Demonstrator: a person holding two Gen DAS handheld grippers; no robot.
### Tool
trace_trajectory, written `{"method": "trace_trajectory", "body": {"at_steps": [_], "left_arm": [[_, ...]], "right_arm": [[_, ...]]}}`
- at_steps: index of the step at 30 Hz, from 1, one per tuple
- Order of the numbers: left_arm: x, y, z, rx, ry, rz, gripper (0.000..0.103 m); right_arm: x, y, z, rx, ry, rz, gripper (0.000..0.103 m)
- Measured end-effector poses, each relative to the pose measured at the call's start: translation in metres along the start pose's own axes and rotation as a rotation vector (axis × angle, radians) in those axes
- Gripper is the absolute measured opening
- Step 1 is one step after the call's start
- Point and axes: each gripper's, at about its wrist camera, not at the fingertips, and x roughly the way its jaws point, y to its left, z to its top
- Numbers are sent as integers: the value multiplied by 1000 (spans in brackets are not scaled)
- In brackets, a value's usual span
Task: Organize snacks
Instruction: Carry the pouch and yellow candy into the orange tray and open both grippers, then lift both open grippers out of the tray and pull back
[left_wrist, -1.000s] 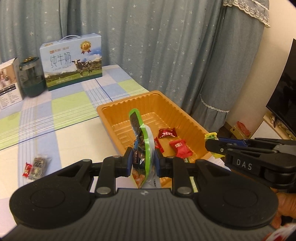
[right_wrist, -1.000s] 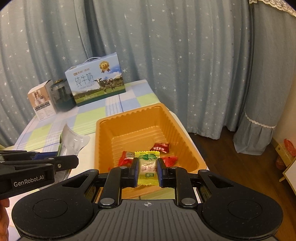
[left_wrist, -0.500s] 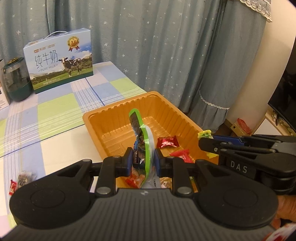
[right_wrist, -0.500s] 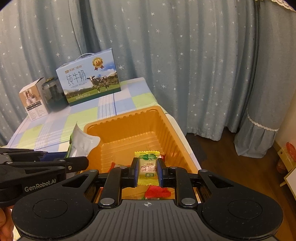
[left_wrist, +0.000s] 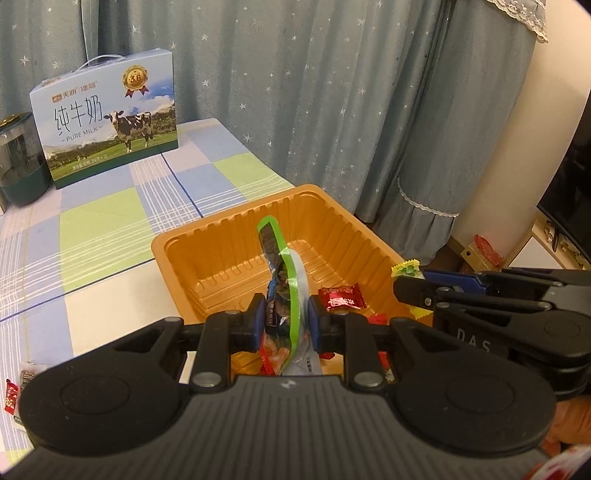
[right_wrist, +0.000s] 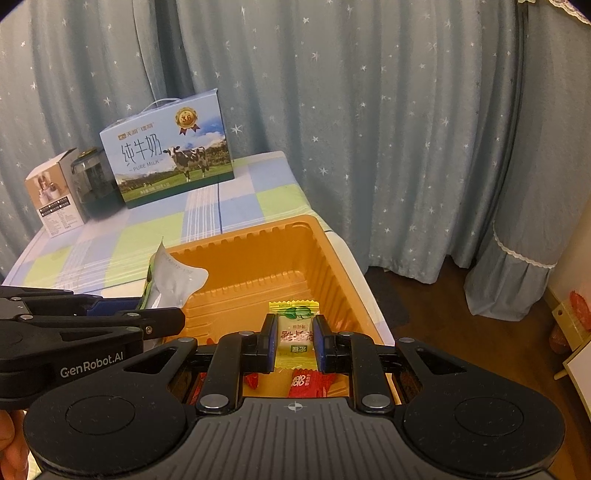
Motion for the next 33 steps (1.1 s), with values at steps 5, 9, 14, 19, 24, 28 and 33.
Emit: {"method": "trace_trajectory", "body": {"at_steps": [5,9,14,19,24,28,33], "left_arm": [[9,3,0,2,13,-2,22],[11,4,-1,9,11,2,26],[5,15,-2,-12,3,23,30],[-6,29,-6,-37,-6,50,31],[-18,37,-11,-50,-15,61,31],[-24,41,-15,-71,-21,67,31],[-29,47,-21,-82,-13,79,38]], "right_arm": [[3,0,-1,2,5,-4,20],[4,0,-2,2,9,-5,20],[4,1,-1,2,10,-2,20],[2,5,0,0,4,10,20],[1,12,1,-4,-3,30,20],[1,16,3,1,-5,47,20],[-1,12,5,56,-15,77,23]]}}
